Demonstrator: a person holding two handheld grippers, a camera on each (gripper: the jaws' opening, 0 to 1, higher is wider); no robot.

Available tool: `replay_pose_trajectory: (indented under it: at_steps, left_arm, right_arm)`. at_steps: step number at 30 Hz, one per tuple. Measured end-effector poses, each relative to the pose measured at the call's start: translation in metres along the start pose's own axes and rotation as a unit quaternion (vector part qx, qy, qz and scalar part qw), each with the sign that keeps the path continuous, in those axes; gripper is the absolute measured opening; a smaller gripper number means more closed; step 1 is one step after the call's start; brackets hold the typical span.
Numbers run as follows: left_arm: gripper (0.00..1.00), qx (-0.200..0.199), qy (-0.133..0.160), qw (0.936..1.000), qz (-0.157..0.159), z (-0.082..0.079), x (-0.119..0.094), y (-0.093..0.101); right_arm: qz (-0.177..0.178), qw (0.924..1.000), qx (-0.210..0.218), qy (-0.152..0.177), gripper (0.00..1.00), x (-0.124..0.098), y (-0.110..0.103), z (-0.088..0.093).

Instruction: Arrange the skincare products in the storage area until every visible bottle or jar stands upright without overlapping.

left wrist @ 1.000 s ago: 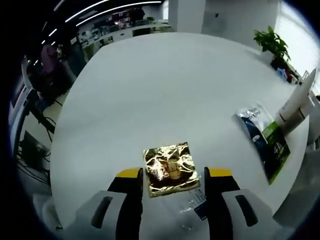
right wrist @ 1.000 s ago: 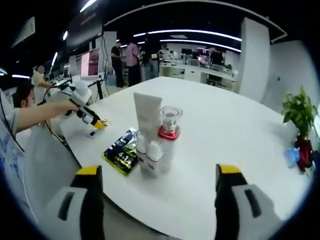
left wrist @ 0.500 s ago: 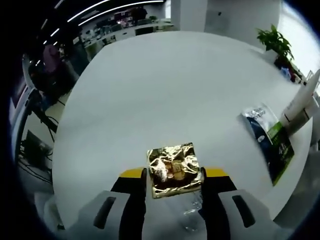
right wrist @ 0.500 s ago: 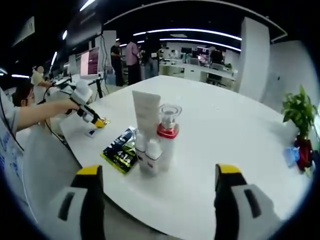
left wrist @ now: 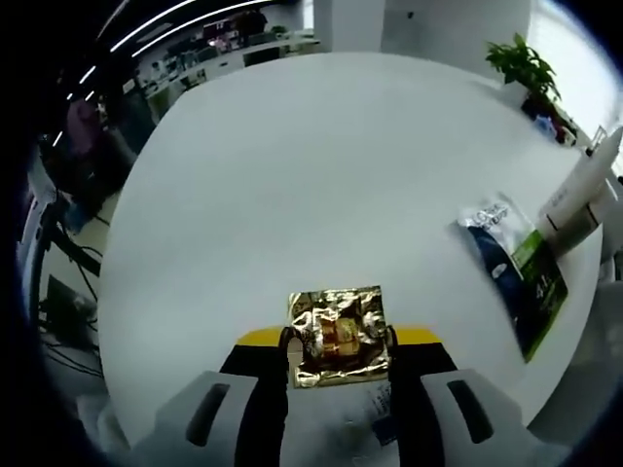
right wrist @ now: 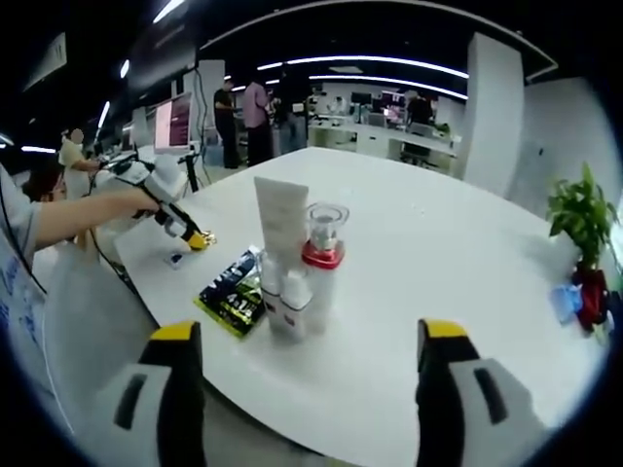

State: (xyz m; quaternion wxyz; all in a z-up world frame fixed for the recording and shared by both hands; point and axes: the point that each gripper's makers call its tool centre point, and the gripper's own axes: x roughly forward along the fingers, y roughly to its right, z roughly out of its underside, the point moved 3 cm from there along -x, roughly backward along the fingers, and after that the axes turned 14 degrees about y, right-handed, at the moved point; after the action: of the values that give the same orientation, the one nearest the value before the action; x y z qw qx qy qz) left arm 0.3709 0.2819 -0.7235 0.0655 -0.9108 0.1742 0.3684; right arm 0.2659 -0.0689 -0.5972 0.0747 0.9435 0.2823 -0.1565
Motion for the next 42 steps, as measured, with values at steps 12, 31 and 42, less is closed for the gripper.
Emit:
replay_pose_trajectory:
  at_steps: [12, 31, 42]
  left_arm:
    - [0.36, 0.067, -0.021, 0.9953, 0.066, -0.01, 0.012, 0.018]
    - [0.32, 0.261, -0.062, 0.9432, 0.196, -0.029, 0.021, 0.053]
    - [0.0, 0.334, -0.026, 0.9211, 0.199, -0.059, 0.022, 0.062]
  right_arm:
    - [-0.007, 1.0, 0.001, -0.003, 0.92, 0.001, -0.001, 0.002]
    - [-0.008, 0.9999, 0.004, -0.01, 0.91, -0.001, -0.001, 0.008]
    - [-0.005, 0.9999, 0.01, -0.013, 0.91, -0.002, 0.0, 0.01]
